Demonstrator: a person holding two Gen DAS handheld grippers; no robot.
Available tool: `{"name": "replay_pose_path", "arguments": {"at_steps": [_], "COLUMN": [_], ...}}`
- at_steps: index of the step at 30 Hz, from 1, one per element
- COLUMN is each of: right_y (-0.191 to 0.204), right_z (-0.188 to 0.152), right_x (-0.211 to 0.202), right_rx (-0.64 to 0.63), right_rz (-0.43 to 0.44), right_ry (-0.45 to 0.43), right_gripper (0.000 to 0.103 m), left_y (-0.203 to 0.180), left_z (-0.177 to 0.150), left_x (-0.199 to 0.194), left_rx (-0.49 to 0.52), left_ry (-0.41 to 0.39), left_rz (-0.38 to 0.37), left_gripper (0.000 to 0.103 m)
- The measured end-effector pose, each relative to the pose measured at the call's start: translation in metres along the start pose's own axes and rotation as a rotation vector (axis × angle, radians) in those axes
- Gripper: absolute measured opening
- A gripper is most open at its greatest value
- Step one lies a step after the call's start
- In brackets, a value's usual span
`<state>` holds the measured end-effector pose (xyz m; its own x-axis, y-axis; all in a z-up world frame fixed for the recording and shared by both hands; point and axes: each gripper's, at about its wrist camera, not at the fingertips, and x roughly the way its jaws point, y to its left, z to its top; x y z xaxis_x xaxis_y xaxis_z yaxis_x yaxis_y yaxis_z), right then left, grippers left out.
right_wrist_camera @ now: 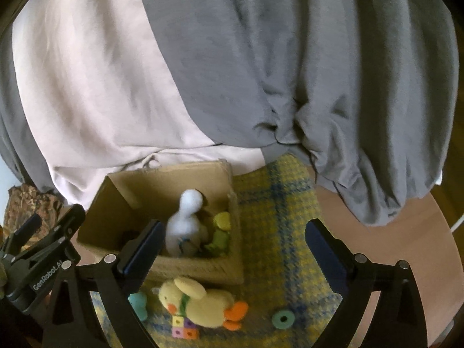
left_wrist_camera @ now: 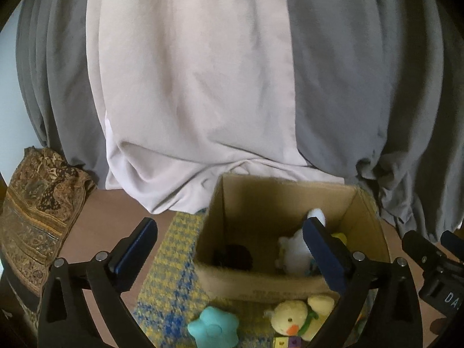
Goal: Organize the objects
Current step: 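Open both tools inside the box and withdraw them over the cloth, then close the right tool on the teal ring while the left tool grasps the block cube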
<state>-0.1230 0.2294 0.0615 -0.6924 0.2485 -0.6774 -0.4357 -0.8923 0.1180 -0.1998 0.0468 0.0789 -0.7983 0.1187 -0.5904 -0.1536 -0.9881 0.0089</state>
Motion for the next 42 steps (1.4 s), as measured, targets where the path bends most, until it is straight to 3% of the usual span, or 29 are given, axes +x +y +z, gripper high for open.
{"name": "replay_pose_path", "arguments": {"at_steps": [17,28,42], "right_y": [-0.050,-0.064,-0.073], "right_z": [-0.066,-0.106,-0.131], "right_x": [-0.007,0.016,0.046], "right_rx": [0.033,0.002,-0.001], "right_rz": [-0.040,-0.077,-0.090], "right_ry": [0.067,0.138,0.192], "right_gripper": [0.098,0.098,0.097], "left_y": [-0.028,-0.046,-0.053], "left_z": [-0.070,-0.123,-0.160], "left_x": [-0.028,-0.012,0.010], "left_rx": [0.028,0.064,0.104], "left_ry": [0.032,0.118,0.183], "left_rz": [-0.041,-0.055,-0.071], "left_gripper": [0.102,0.102,0.102]}}
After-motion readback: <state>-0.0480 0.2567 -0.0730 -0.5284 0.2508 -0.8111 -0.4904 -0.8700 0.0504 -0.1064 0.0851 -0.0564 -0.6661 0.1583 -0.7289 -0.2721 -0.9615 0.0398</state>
